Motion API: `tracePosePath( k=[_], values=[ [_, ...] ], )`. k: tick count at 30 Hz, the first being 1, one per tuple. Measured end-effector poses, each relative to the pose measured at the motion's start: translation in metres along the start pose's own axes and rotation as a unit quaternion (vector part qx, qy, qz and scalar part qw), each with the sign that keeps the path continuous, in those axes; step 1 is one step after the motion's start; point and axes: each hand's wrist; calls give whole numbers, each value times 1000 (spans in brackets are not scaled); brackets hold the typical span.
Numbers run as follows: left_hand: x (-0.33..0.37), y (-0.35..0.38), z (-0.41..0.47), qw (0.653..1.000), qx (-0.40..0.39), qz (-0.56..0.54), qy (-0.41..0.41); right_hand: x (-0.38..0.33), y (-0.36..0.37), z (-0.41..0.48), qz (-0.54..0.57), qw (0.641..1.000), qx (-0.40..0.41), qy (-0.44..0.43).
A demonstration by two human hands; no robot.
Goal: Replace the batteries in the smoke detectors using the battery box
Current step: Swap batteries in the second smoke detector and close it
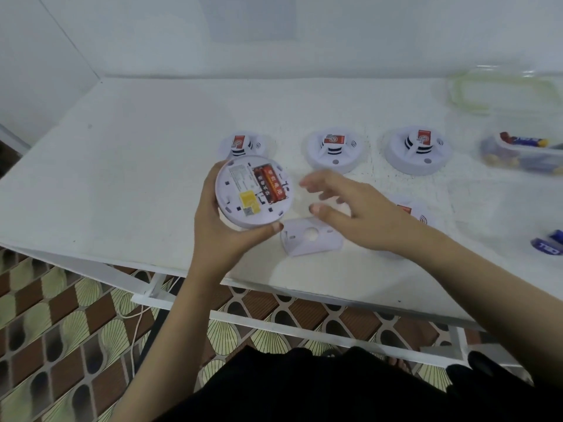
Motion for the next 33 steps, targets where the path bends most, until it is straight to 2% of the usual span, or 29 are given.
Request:
tracePosePath(
  k=[2,4,10,17,23,30,33],
  values=[
    [8,12,0,1000,-23,-13,13,-10,-6,0,133,989,13,57],
    [17,24,-1,998,-46,-21,32,-15,-12,-1,155,986,38,52],
    [36,54,-1,991,-94,2,93,-9,-39,-15,112,984,134,42],
    [69,92,1,979,-129,41,150,0,-71,-36,6,980,199,24],
    [75,127,-5,968,-130,105,187,17,-102,-49,-3,977,205,53],
    [88,173,0,951,-200,128,196,38,-138,-63,8,981,188,56],
    [91,189,-1,949,-204,123,208,45,-150,-69,10,980,193,50]
  ],
)
Point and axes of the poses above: each hand's wrist, its own z-axis towards the middle knuckle, its own y-axis out of the palm, x = y × z, and after that the axes turned 13 degrees about x, right-handed
